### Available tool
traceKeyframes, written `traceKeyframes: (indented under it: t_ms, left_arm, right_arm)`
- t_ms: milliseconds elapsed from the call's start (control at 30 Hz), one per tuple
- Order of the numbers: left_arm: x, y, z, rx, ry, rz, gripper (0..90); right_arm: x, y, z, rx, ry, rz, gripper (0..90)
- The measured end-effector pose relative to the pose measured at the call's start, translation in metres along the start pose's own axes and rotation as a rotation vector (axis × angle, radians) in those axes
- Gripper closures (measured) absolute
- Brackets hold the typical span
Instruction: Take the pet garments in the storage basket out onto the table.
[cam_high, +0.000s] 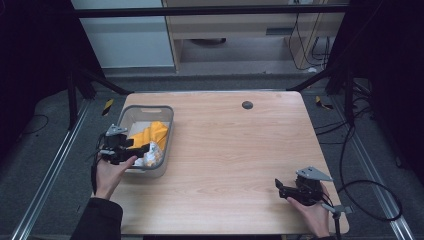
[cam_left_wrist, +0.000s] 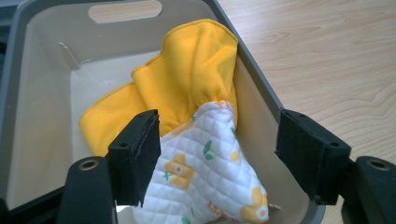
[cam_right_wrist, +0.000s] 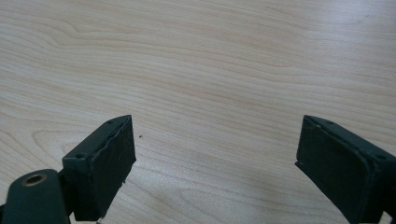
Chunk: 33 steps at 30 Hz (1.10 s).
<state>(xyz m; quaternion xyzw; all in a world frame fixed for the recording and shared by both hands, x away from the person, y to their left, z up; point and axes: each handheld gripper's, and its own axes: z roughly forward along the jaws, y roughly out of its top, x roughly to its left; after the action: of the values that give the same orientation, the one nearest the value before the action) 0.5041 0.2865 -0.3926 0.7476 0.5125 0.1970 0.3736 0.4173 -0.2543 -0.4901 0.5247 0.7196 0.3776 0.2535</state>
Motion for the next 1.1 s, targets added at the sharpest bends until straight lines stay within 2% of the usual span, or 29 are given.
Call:
traceKeyframes:
  t_ms: [233, 433, 600, 800, 1100]
  left_arm:
    - [-0.004, 0.004, 0.012, 0.052, 0.002, 0.021, 35.1]
    - [-0.005, 0.007, 0.021, 0.105, 0.022, 0.036, 35.4]
    - [-0.006, 0.007, 0.03, 0.134, 0.014, 0.05, 38.3]
    - [-0.005, 0.007, 0.038, 0.163, 0.023, 0.041, 45.1]
    - [-0.006, 0.005, 0.048, 0.205, 0.038, 0.043, 50.0]
  right_arm:
    - [0.0, 0.0, 0.0, 0.008, 0.005, 0.004, 11.7]
    - [0.0, 0.0, 0.001, 0.006, 0.003, -0.003, 11.7]
    - [0.001, 0.0, 0.001, 0.007, 0.005, -0.007, 11.8]
    - [0.002, 0.0, 0.001, 0.016, 0.013, 0.0, 11.8]
    - [0.002, 0.0, 0.001, 0.018, 0.017, -0.002, 11.8]
